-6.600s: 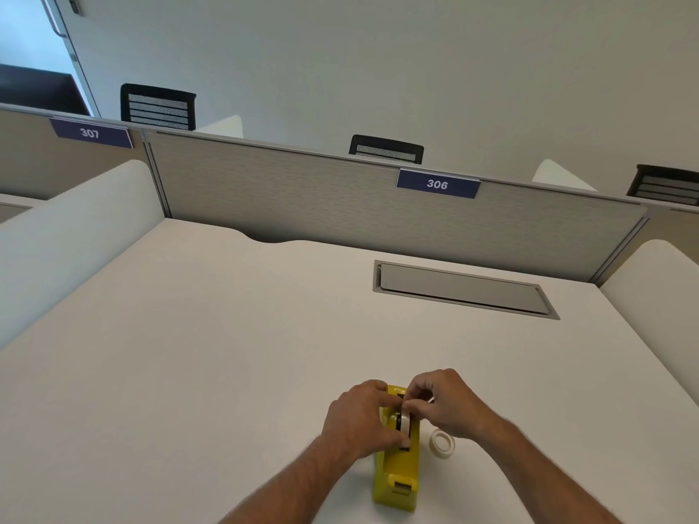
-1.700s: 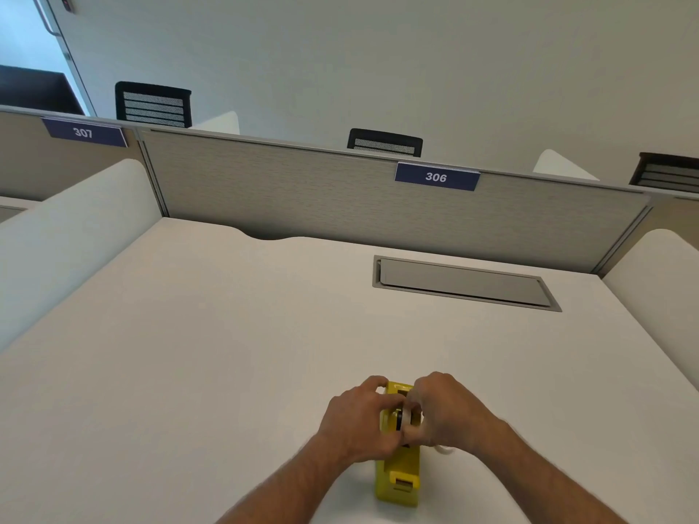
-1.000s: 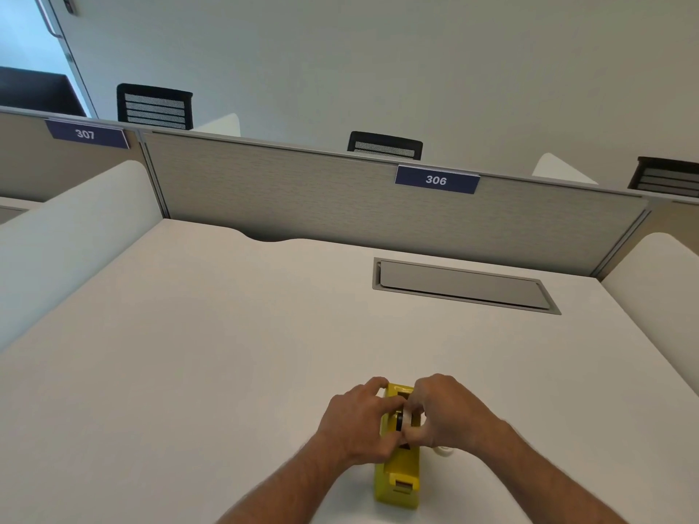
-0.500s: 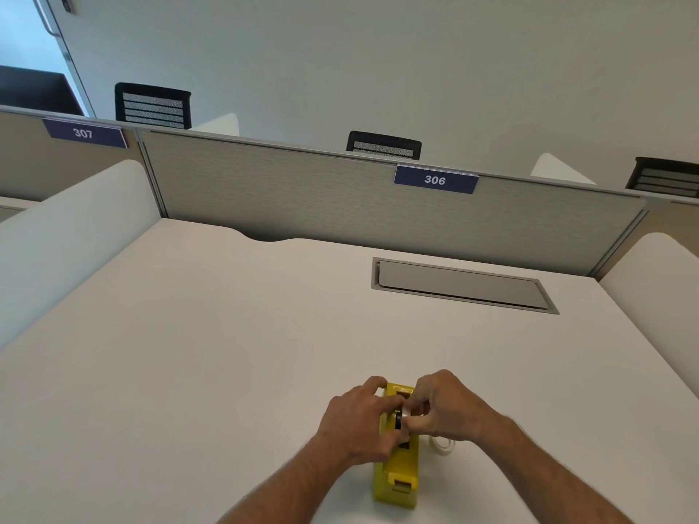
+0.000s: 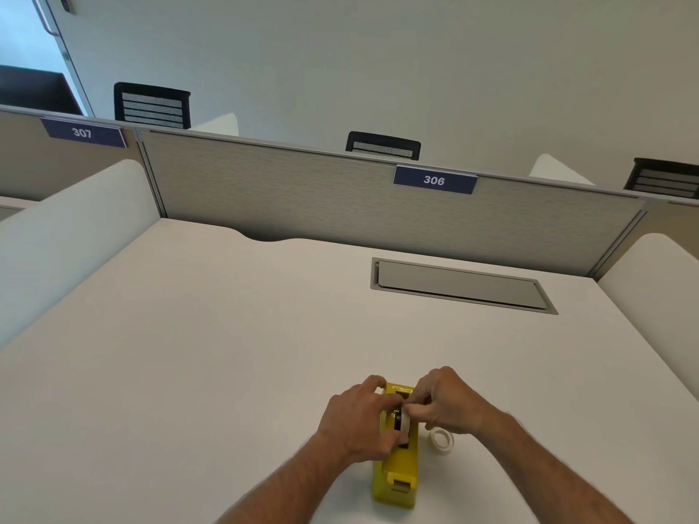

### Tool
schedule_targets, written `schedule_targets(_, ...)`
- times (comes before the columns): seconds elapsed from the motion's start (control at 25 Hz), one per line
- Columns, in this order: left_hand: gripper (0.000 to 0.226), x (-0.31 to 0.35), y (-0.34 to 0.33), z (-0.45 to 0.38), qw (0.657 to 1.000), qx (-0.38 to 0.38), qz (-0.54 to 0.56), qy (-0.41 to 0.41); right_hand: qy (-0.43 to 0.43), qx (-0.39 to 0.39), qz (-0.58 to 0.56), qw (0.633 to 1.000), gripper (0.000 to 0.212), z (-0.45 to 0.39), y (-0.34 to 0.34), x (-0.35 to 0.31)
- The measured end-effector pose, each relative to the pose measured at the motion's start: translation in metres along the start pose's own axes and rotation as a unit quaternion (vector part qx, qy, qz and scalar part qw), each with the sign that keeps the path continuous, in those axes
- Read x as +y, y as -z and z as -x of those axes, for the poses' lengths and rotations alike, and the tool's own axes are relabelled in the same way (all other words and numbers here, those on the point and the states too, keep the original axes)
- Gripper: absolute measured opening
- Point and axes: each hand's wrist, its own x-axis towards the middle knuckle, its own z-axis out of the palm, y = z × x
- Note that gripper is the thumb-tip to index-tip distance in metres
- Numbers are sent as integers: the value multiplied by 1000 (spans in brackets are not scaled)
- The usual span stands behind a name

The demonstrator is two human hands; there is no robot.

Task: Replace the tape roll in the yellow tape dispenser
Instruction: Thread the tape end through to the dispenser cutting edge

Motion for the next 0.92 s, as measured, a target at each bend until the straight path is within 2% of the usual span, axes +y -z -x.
schedule_targets(0.16, 64, 0, -2, 0, 1000, 3, 6, 2, 7, -15, 5, 1000, 11, 0, 1, -3)
schedule_targets(0.4, 63, -2, 2, -2, 998, -3, 62, 20, 27, 19, 14, 999, 10, 6, -6, -3)
schedule_targets(0.92, 64, 1, 4, -2, 998, -4, 55, 23, 29, 28, 32, 999, 10, 5, -3, -3)
